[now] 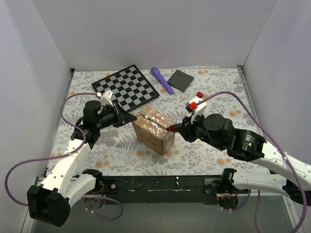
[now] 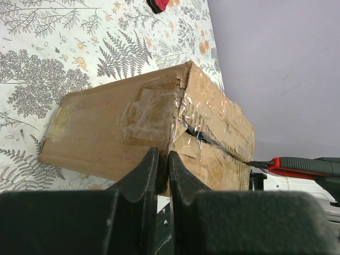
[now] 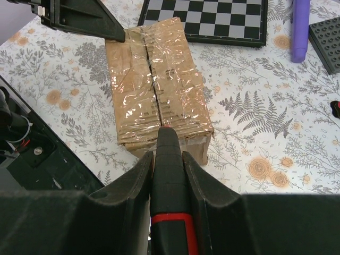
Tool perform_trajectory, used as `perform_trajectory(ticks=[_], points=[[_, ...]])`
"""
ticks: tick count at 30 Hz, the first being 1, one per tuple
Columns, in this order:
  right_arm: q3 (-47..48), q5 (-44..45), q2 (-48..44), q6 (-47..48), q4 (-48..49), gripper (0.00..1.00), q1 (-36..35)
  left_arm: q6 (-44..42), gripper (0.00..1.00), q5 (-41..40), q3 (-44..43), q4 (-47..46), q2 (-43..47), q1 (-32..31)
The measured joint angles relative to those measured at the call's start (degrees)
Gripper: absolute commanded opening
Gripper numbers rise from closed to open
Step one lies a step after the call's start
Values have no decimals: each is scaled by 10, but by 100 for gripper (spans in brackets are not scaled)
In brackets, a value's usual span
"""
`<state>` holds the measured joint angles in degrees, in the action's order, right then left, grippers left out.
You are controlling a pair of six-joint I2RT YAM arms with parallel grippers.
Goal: Unpack the express box
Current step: Cut the express box at the center of the board.
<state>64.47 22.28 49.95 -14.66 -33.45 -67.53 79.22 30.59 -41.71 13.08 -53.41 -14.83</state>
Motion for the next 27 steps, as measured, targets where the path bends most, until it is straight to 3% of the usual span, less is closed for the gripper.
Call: perform_trajectory(ticks=[27], points=[[-18,-15,-36,7,-30,1,0,16,0,-11,0,0,-1,-2]])
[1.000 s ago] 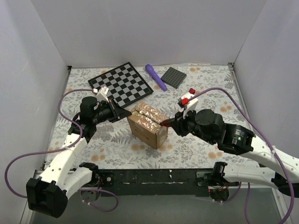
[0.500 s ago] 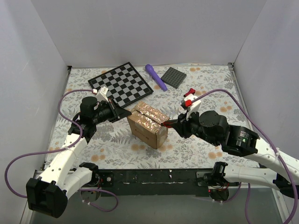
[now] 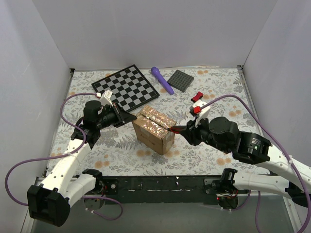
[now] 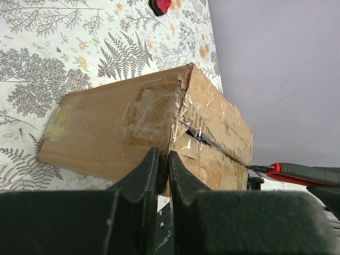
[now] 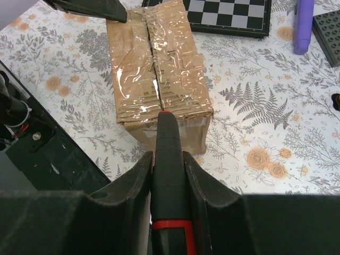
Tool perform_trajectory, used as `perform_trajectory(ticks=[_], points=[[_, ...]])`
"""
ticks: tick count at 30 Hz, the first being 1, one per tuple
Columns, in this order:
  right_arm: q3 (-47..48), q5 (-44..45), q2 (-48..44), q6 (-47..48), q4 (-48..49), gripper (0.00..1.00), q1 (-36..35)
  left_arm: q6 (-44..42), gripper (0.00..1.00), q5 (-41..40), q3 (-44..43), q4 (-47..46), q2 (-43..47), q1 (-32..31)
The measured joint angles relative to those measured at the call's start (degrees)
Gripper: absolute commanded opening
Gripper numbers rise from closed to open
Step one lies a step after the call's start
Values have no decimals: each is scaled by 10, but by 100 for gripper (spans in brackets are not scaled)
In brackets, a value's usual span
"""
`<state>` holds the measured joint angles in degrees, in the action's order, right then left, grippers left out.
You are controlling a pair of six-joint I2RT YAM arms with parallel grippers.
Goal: Unpack the express box
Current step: Cut the express box at the center of the board, then adjust the express box at the center of the board.
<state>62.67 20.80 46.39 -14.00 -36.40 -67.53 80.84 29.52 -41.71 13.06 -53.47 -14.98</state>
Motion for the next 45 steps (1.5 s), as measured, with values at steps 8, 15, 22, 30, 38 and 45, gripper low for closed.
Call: perform_trajectory(ticks=[8,15,22,30,38,45], points=[[-7,-2,-16,0,-24,1,-1,2,0,-1,0,-5,-3,-2],[-7,-2,-23,-1,-47,1,-1,4,0,0,0,-10,-7,-2],[-14,-2,-43,-9,-66,1,-3,6,0,0,-2,-15,-13,-3],[-22,5,-63,-11,-163,1,-4,6,0,-24,-2,-21,-15,4],[-25,35,-94,-31,-166,1,-4,13,45,-33,-2,-28,-16,4],[-53,109,-131,-85,-90,1,-4,37,65,-61,-2,-36,-16,11]])
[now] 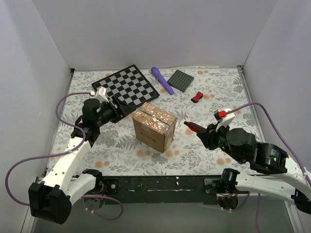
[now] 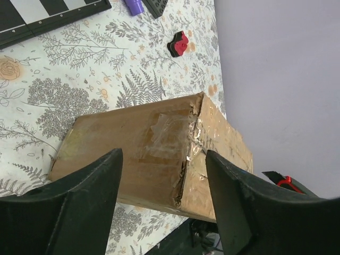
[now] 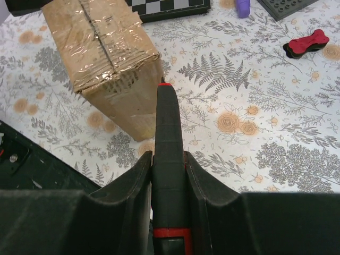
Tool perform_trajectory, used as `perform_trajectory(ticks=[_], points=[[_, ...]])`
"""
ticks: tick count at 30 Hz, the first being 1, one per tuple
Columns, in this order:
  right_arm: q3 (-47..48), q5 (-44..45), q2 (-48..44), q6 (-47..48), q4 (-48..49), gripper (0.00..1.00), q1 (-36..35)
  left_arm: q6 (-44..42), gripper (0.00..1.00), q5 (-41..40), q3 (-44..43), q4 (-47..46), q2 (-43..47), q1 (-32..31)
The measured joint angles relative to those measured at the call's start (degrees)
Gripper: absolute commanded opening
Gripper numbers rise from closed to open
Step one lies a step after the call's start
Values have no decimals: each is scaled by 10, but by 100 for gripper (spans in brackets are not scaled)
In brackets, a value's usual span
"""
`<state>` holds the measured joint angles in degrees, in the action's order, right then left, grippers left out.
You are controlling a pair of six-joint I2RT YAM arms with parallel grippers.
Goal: Unpack the express box
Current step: Adjust the express box at the center of the board.
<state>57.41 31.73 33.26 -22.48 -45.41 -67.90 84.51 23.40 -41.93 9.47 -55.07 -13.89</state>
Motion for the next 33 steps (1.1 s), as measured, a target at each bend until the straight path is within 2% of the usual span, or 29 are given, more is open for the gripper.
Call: perform_trajectory(ticks=[6,10,16,20,25,33], points=[[-27,51,8,-60,41,1,0,13,67,-21,-19,0,-2,0],[-39,98,15,-127,47,1,0,26,65,-56,-34,-5,-7,0],[-39,113,103,-194,30,1,0,45,61,-115,-34,0,-7,0],[-49,90,167,-209,38,1,0,49,61,-132,-17,0,-4,0],[-70,73,205,-213,55,1,0,49,57,-134,3,5,-4,-5],[-66,80,276,-192,103,1,0,49,61,-82,34,-23,0,-17]])
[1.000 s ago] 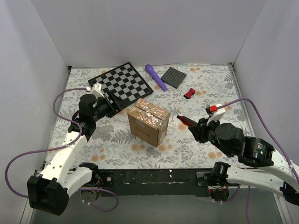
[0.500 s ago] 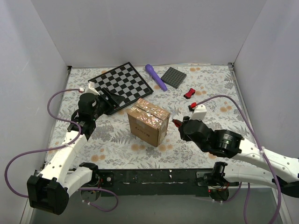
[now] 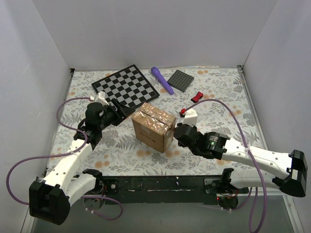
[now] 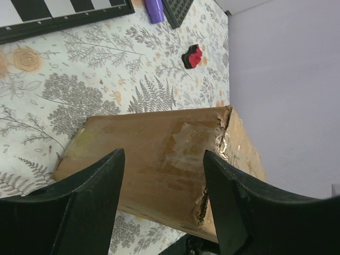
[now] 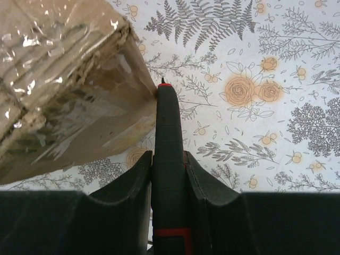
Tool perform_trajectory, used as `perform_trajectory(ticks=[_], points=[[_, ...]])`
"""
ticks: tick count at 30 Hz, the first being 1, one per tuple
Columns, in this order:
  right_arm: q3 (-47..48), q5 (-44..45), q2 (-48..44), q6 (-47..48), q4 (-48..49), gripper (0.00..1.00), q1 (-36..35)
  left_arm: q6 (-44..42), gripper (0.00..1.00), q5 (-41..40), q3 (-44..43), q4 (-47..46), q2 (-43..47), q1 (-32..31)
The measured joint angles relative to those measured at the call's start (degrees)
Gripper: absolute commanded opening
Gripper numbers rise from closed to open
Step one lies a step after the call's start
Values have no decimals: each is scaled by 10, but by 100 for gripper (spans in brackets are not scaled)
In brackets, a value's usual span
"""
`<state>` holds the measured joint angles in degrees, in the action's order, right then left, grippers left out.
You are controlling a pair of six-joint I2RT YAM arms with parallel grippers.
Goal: Unpack the express box
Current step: Adjust the express box at the center of the board.
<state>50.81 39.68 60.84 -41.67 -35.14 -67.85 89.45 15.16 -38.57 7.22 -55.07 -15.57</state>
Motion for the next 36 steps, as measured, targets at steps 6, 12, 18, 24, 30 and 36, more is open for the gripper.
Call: perform_trajectory(ticks=[6,12,18,24,30,36], points=[[21,11,27,25,18,1,7,10,67,39,16,-35,14,-7],[24,7,27,47,37,1,26,15,67,48,10,-48,20,-8],[24,-9,27,64,59,1,56,15,67,45,-5,-37,20,-8],[22,-22,13,80,67,1,98,15,67,-33,-70,70,21,-8],[18,-42,-13,110,92,1,177,87,77,-86,-78,129,76,-39],[18,-76,29,137,144,1,201,158,98,-38,-21,121,138,-102]])
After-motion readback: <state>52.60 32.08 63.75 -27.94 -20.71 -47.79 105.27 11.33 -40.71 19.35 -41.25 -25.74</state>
